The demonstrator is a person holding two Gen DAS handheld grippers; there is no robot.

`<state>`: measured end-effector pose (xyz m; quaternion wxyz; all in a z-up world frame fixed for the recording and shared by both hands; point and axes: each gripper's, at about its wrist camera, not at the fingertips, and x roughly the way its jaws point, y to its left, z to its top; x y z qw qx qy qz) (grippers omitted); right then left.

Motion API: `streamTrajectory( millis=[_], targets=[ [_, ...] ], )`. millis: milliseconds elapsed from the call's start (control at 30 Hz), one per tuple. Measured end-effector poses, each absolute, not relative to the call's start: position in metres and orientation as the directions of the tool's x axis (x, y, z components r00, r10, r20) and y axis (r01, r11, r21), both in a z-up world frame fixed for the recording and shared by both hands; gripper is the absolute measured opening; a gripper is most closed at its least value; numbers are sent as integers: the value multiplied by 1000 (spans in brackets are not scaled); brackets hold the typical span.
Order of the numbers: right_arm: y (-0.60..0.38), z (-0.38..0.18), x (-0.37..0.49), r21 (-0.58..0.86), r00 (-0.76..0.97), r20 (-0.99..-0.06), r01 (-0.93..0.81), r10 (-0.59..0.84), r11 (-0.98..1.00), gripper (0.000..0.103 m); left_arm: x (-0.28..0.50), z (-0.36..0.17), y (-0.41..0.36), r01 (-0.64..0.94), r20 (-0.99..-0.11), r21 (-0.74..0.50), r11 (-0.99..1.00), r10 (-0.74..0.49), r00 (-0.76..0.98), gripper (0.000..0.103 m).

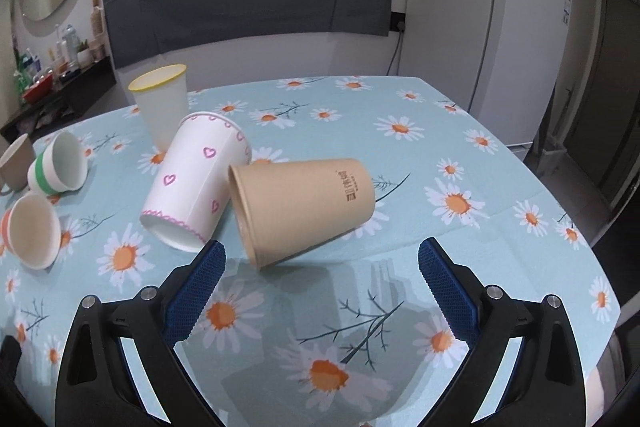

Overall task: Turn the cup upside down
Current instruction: 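Close the right gripper on the tan cup's rim and lift it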

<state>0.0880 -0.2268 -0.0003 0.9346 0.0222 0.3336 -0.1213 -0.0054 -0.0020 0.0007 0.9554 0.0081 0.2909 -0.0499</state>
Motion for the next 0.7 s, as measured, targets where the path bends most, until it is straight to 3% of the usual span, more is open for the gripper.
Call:
streamTrajectory(
  millis=[67, 200, 267, 300, 433, 700],
  targets=[
    [-228, -1, 95, -56, 735, -638, 254, -230, 966, 62, -6, 1, -2, 104, -553, -12, 995, -93, 828, 97],
    [-230, -6, 101, -50, 720, -657, 254, -223, 966, 44, -9, 1, -3, 101, -539, -3, 995, -87, 838, 97],
    [-231, -7, 99, -65, 720, -651, 263, -241, 963, 19, -10, 2, -3, 98, -533, 4, 995, -81, 842, 97],
    [-232, -9, 99, -71, 717, -653, 265, -246, 962, 15, -10, 2, -4, 98, -531, 8, 995, -79, 844, 97],
    [-235, -15, 92, -79, 708, -666, 247, -235, 966, 4, -11, 3, -5, 97, -527, 19, 995, -72, 847, 97],
    [-223, -18, 60, -92, 722, -670, 149, -172, 984, 3, -10, 3, -4, 92, -526, 17, 996, -69, 848, 97]
  ],
)
